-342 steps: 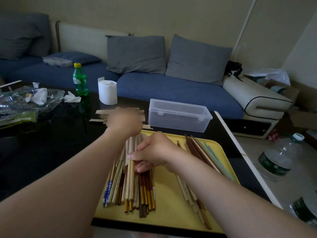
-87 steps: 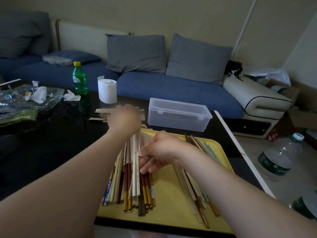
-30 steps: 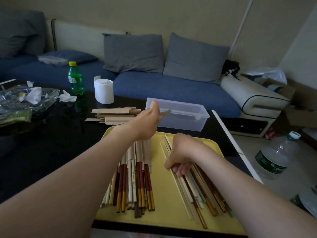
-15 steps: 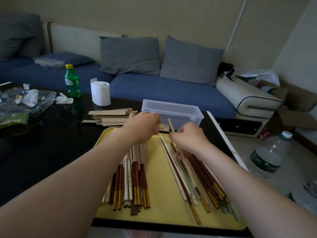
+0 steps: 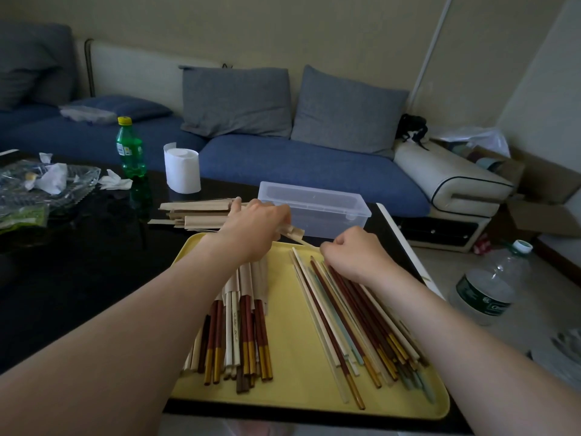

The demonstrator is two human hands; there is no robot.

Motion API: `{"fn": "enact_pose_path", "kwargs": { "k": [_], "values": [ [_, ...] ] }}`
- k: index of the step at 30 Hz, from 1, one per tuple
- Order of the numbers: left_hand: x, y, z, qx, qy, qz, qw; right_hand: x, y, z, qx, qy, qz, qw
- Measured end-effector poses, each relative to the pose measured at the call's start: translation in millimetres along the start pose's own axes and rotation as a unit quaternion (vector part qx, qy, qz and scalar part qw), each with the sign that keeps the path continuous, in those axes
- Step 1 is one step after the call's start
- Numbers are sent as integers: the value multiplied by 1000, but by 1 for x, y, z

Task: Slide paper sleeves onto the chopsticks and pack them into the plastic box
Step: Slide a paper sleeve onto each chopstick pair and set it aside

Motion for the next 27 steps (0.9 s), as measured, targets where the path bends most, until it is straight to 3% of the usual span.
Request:
{"fn": "enact_pose_path", "kwargs": {
  "k": [9,13,21,27],
  "values": [
    [1,-3,0,18,8,14,1000,9,-10,4,42,44,-3,998],
    [6,-2,0,16,49,-24,998,3,-3,5,11,20,16,1000],
    [22,-11,2,54,57,14,997,-2,15,1,-35,57,220,973],
    [25,-12,5,25,29,-57,998,-4,21,2,-62,68,325,941]
  ]
}}
Point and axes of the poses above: each hand's wrist, its own z-axis towards the middle knuckle, its own y-axis out of the palm, x = y × z, the point moved 8 cm from there along z, towards the middle knuckle, and after that the axes turned 4 degrees about y, right-handed, at the moved point
